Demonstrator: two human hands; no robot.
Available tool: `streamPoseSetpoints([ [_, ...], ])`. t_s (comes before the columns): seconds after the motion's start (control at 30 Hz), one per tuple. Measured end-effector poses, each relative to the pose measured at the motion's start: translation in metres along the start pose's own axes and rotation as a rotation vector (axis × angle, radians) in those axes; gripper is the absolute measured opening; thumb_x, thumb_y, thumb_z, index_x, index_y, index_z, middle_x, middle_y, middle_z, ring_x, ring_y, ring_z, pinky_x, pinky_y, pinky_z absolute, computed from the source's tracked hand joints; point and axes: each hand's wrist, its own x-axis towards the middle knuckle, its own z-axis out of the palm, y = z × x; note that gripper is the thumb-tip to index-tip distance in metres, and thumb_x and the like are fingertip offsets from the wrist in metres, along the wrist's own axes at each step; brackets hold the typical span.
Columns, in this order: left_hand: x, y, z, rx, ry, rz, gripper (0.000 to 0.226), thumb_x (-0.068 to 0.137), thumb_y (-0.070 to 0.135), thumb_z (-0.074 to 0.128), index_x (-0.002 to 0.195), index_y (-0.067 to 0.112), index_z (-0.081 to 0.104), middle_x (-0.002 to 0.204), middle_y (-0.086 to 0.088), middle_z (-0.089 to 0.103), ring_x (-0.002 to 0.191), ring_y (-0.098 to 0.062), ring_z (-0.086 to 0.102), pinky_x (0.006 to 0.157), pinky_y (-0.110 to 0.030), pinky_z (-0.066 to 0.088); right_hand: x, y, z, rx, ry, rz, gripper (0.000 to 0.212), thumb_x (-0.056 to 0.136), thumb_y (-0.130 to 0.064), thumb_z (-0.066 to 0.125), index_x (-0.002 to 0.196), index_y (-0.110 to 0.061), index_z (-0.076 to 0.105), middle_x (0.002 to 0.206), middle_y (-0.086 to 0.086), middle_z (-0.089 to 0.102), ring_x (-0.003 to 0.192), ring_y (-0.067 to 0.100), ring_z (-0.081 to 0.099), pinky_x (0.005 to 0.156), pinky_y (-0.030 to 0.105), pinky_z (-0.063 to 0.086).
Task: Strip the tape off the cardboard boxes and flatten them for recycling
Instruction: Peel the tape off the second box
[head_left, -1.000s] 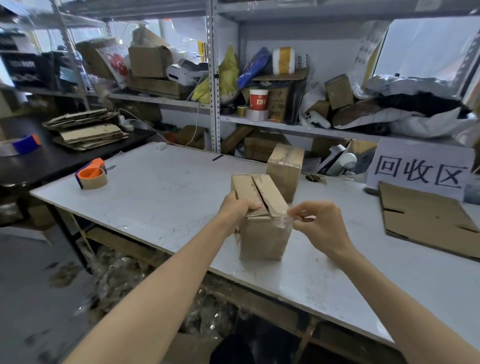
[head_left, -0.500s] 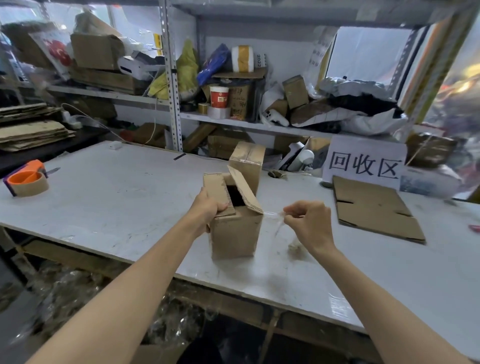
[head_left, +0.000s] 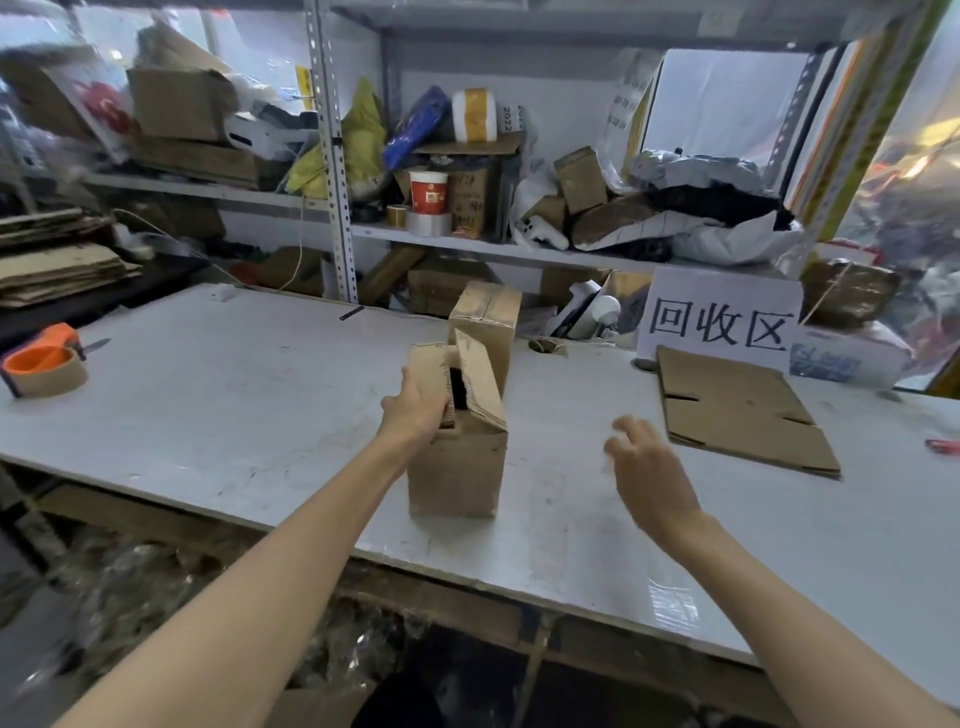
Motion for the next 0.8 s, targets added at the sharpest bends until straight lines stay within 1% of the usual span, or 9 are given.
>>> streamPoseSetpoints([
  [0.07,0.001,-0.006,-0.003,0.006,-0.031,-0.005,0.079,0.092,0.044,0.06,0.155,0.024,0.017,0.147,-0.023,0.034,0.132,-0.038,0.039,0.111,-0.048,0.036,-0.016,0.003,0.016,0.027,-0.218,0.12,0.025,0.086,0.005,0.045,0.091,-0.009,0.065,0.101,0.004,0.06,0.102,0.024,0.056,0.079,0.03,0.045],
  [0.13,-0.001,-0.01,-0.003,0.039,-0.054,0.029,0.092,0.086,0.045,0.07,0.156,0.024,0.014,0.147,-0.02,0.034,0.134,-0.036,0.037,0.111,-0.049,0.036,-0.025,0.01,0.022,0.151,-0.263,0.213,0.019,0.089,-0.003,0.045,0.082,-0.012,0.06,0.091,0.007,0.062,0.098,0.027,0.059,0.08,0.03,0.036],
  [0.2,-0.001,-0.009,-0.002,0.057,-0.049,0.042,0.094,0.085,0.04,0.071,0.156,0.023,0.011,0.148,-0.019,0.034,0.135,-0.035,0.035,0.111,-0.048,0.036,-0.027,0.015,0.022,0.206,-0.261,0.22,0.021,0.093,-0.012,0.045,0.101,-0.011,0.065,0.109,0.01,0.066,0.11,0.028,0.056,0.094,0.034,0.037],
  [0.3,-0.001,0.001,-0.001,0.047,-0.034,0.003,0.089,0.088,0.038,0.065,0.156,0.019,0.01,0.148,-0.021,0.032,0.133,-0.036,0.035,0.11,-0.046,0.035,-0.02,0.009,0.01,0.299,-0.247,0.167,0.048,0.09,-0.013,0.05,0.139,-0.015,0.049,0.145,0.003,0.047,0.136,0.02,0.037,0.109,0.039,0.034],
  [0.4,-0.004,0.011,-0.002,0.108,-0.001,-0.095,0.082,0.091,0.049,0.052,0.152,0.009,0.016,0.147,-0.02,0.028,0.133,-0.037,0.034,0.11,-0.048,0.034,0.003,-0.021,-0.013,0.594,-0.026,0.159,0.046,0.087,-0.028,0.063,0.129,-0.013,0.057,0.129,0.003,0.059,0.118,0.017,0.054,0.093,0.028,0.045],
  [0.53,-0.011,0.023,-0.014,0.18,-0.043,-0.106,0.065,0.095,0.052,0.036,0.144,0.009,0.038,0.139,-0.016,0.037,0.122,-0.037,0.046,0.099,-0.051,0.047,0.049,-0.081,-0.046,0.984,-0.162,0.246,0.078,0.068,-0.074,0.064,0.124,-0.022,0.049,0.103,-0.01,0.057,0.084,0.004,0.059,0.069,0.025,0.052],
  [0.6,-0.015,0.029,-0.023,0.143,-0.119,-0.117,0.058,0.098,0.049,0.028,0.14,0.012,0.045,0.136,-0.016,0.047,0.116,-0.037,0.053,0.083,-0.051,0.057,0.062,-0.1,-0.05,0.873,-0.188,0.248,0.065,0.069,-0.068,0.067,0.113,-0.027,0.043,0.091,-0.014,0.052,0.08,0.005,0.054,0.069,0.029,0.049],
  [0.7,-0.017,0.034,-0.035,0.093,-0.155,-0.13,0.053,0.103,0.044,0.021,0.142,0.013,0.04,0.144,-0.015,0.044,0.115,-0.039,0.057,0.057,-0.036,0.061,0.071,-0.108,-0.053,0.82,-0.155,0.308,0.033,0.085,-0.036,0.062,0.108,-0.015,0.051,0.096,0.002,0.063,0.085,0.018,0.058,0.074,0.038,0.052],
  [0.8,-0.017,0.033,-0.039,0.042,-0.12,-0.114,0.044,0.105,0.04,0.024,0.137,0.014,0.04,0.145,-0.011,0.042,0.115,-0.035,0.058,0.054,-0.026,0.059,0.07,-0.103,-0.059,0.972,-0.159,0.313,0.021,0.092,-0.016,0.051,0.112,-0.011,0.052,0.101,0.01,0.063,0.09,0.026,0.061,0.077,0.049,0.056],
])
